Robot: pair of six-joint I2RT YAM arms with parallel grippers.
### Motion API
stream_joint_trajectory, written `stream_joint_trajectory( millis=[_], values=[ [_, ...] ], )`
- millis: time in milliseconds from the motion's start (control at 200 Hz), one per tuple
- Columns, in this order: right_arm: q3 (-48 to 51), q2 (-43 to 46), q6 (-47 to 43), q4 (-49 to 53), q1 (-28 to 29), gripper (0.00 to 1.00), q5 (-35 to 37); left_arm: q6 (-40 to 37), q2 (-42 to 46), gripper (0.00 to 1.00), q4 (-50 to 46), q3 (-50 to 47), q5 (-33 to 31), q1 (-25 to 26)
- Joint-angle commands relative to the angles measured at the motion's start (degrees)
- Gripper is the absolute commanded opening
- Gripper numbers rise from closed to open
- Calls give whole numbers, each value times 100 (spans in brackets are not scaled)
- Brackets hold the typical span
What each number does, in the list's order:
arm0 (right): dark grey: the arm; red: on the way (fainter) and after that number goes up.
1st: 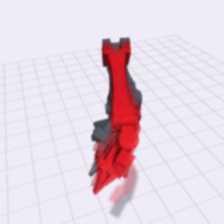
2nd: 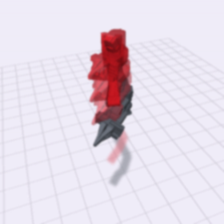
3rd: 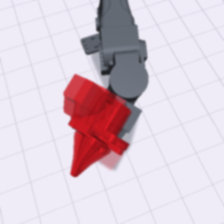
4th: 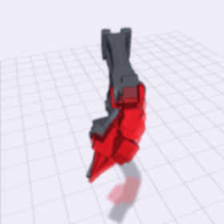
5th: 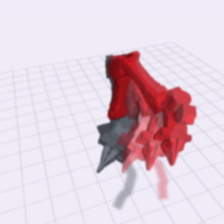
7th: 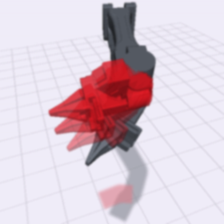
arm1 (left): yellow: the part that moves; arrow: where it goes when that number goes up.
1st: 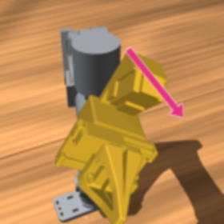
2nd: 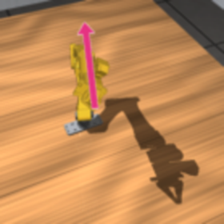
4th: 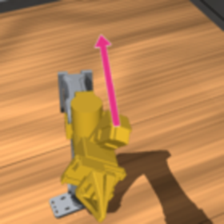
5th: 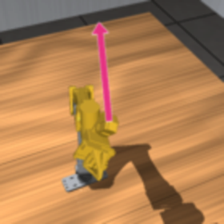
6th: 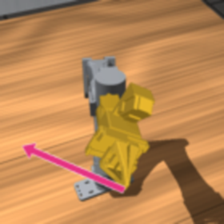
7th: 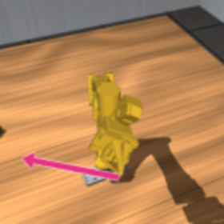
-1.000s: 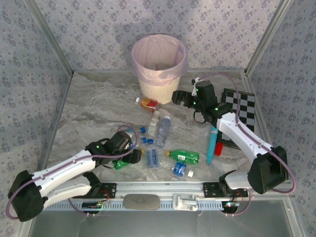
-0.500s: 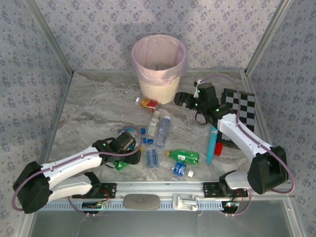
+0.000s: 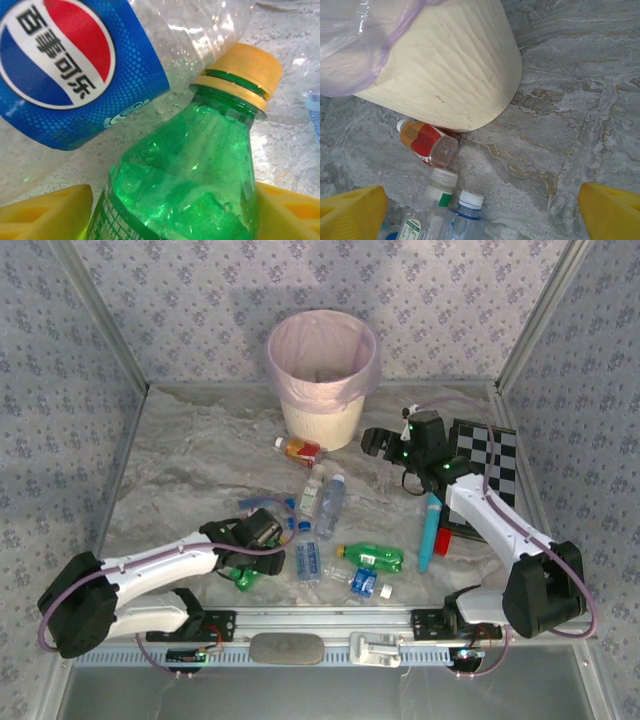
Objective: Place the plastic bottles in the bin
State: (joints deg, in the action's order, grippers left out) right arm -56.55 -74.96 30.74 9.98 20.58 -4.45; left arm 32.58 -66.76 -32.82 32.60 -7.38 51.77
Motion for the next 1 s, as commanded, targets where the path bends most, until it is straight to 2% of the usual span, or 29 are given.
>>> stream_joint_trajectory(
  millis=[0, 140, 305, 515, 690, 835, 994],
  values=[
    [79, 149, 124, -111, -71, 100, -106, -67, -86, 72, -7, 97, -76, 60],
    [117, 160, 151, -121, -128, 100, -144, -76, -57, 61, -21, 132, -69, 86],
    [153, 160, 151, -132, -180, 100, -179, -76, 177, 54, -122, 231, -57, 97],
    [215, 168, 184, -170, -244, 100, -240, -120, 825, 50, -344, 584, -86, 88],
    [230, 193, 195, -201, -278, 100, -284, -146, 1362, 50, -499, 1059, -449, 1],
    [235, 188, 213, -262, -285, 100, -382, -135, 1684, 48, 148, 1283, -522, -411],
    [203, 140, 196, -218, -283, 100, -443, -343, 1636, 47, 1715, 1430, -311, -881]
  ],
)
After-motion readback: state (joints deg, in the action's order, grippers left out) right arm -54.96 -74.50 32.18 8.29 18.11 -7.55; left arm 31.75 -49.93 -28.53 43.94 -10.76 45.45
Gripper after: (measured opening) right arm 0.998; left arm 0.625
